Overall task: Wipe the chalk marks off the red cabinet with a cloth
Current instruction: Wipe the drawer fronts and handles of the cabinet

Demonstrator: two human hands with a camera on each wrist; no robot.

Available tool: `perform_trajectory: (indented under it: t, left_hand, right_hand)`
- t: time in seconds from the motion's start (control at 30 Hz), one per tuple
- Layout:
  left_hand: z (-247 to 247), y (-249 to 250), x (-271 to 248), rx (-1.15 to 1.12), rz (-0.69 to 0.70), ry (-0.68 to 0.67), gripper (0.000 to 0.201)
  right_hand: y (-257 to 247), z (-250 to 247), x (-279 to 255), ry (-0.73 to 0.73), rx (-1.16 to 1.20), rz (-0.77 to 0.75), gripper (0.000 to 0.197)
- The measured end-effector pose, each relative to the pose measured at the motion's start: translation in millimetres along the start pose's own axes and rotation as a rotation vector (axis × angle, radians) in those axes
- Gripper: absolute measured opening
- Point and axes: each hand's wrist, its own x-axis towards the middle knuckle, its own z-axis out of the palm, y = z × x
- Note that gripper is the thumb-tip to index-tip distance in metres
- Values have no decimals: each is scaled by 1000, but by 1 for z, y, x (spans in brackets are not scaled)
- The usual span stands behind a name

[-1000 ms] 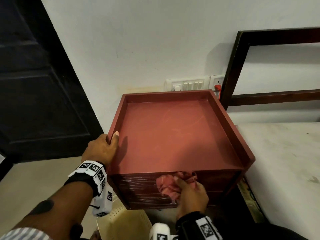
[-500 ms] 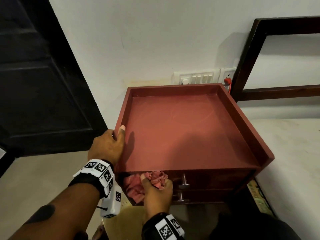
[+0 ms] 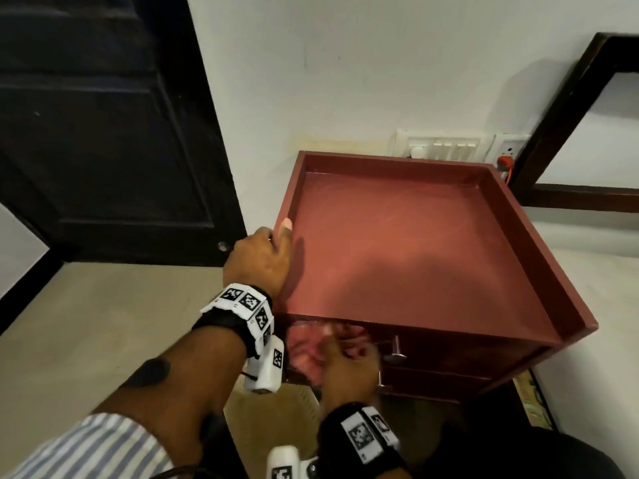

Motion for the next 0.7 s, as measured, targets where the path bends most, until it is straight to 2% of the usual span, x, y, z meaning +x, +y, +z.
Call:
perform_trajectory:
  t: [0.03,0.1,0.2,0.27,0.33,0.43,0.5,0.57,0.6,0.63,0.67,0.7]
  left_hand:
    - [-3,0,-4,9,20,-19,66]
    - [-15,-6,-11,84,69,-95,64]
    - [-42,-32,-26,168,111,-92,62]
    - [-57,-49,-43,65,54,-47,62]
    - [-64,-61,-62,-122,-76,11,65]
    - [-58,-63,-88,-413,-184,45,63]
    - [-42,-58,-107,-617,-234,-99,67]
    - [-23,-50,-126,-1041,-355,-386,84]
    - [-15,-47,-134,-1276,-415,-528,86]
    - [-10,-45,-143,-1401,-441,-607,81]
    - [-9,-40,-153,-1438,-425,-646,70]
    - [-7,-40,-160,-1372,-407,-652,58]
  right_hand:
    - [4,12,-6,-77,-35,32,62]
    - [3,29,-14,-190,-75,100,47]
    - [3,30,-13,-385,-166,97,53]
    - [-8,13,-17,-575,-288,30,46]
    - [-30,-6,-22,-779,-328,-49,30]
    - [-66,-28,-25,-1025,-274,-50,47]
    - [-83,-39,-26,-1113,-182,-36,53]
    - [-98,-47,-32,-1152,-180,-77,52]
    - [-103,-51,-34,-1129,-259,-157,51]
    - [-106,-55,-34,-1094,-380,-279,51]
    - [-109,-59,-33,-1063,-522,-406,52]
    - [-111,-63,-30,-1044,-680,-522,53]
